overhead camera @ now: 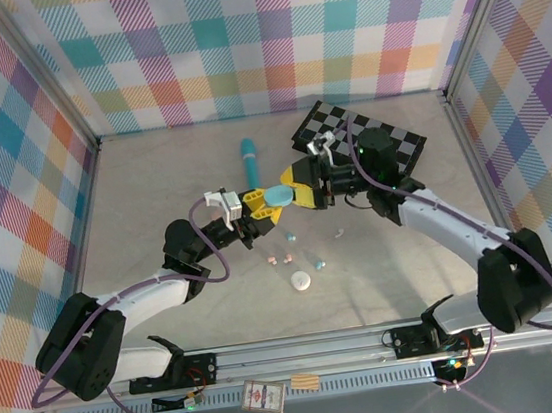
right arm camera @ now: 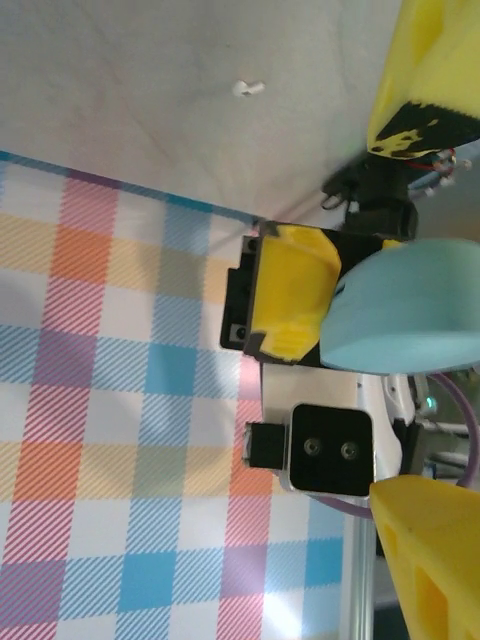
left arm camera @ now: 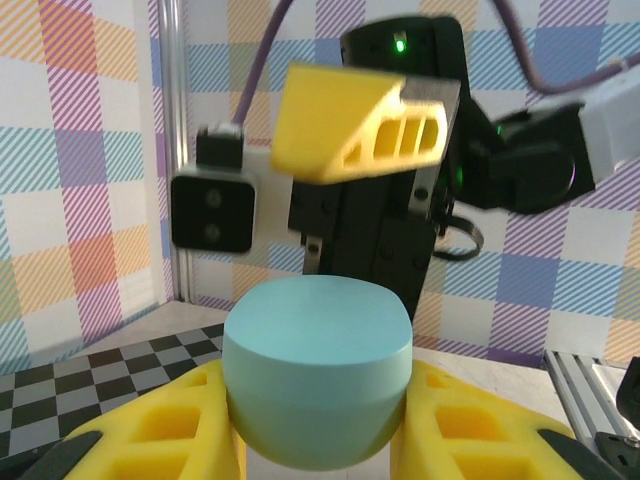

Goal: Insert the wireless bluetooth earbuds into the charging case

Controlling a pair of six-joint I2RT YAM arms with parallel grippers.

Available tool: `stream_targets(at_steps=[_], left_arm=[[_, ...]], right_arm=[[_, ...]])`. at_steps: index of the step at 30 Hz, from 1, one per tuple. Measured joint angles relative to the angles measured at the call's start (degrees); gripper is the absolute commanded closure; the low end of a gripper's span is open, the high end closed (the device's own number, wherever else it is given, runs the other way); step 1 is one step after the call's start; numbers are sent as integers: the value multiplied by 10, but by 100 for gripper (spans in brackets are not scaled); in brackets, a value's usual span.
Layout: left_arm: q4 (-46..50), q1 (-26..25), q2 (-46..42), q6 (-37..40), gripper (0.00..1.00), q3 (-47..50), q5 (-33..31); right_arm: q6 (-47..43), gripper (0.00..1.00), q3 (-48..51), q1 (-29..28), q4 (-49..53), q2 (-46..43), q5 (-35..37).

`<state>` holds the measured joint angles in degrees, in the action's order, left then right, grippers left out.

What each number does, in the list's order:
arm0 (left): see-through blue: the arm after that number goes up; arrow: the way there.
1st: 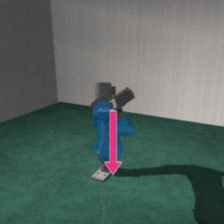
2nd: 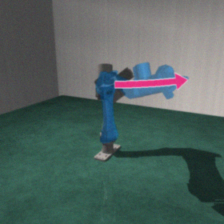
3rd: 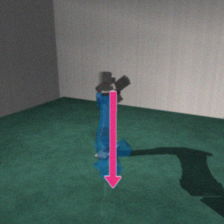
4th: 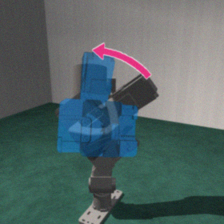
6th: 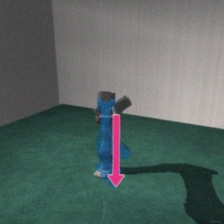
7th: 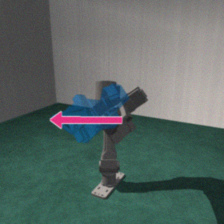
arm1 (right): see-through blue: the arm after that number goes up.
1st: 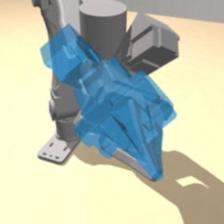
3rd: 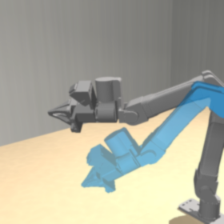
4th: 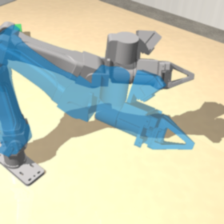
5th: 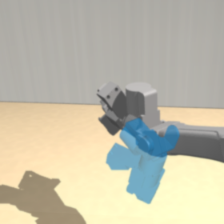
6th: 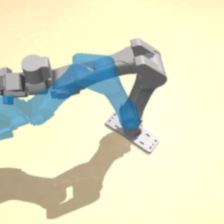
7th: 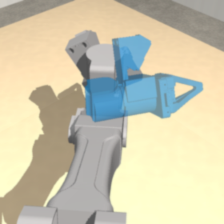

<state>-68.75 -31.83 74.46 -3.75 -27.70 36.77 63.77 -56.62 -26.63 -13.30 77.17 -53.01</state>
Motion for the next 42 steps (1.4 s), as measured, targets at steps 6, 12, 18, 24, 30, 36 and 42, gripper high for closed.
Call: stream_targets(at_steps=[6, 12, 18, 24, 30, 36, 42], left_arm=[[3, 14, -4, -25, 71, 0, 42], [3, 21, -4, -42, 71, 0, 74], [3, 26, -5, -46, 71, 2, 78], [3, 29, -6, -46, 71, 2, 86], [12, 33, -6, -51, 71, 2, 93], [16, 36, -6, -59, 71, 2, 92], [29, 36, -6, -59, 71, 2, 103]], right_arm=[[-328, 6, -93, -6, 241, -38, 96], [-616, 5, -96, -40, 342, -72, 198], [-710, 3, -96, -52, 346, -67, 207], [-732, 3, -96, -58, 344, -55, 225], [-725, 3, -96, -59, 326, -55, 243], [-712, 3, -85, -63, 294, -61, 270], [-690, 3, -83, -64, 263, -71, 304]])
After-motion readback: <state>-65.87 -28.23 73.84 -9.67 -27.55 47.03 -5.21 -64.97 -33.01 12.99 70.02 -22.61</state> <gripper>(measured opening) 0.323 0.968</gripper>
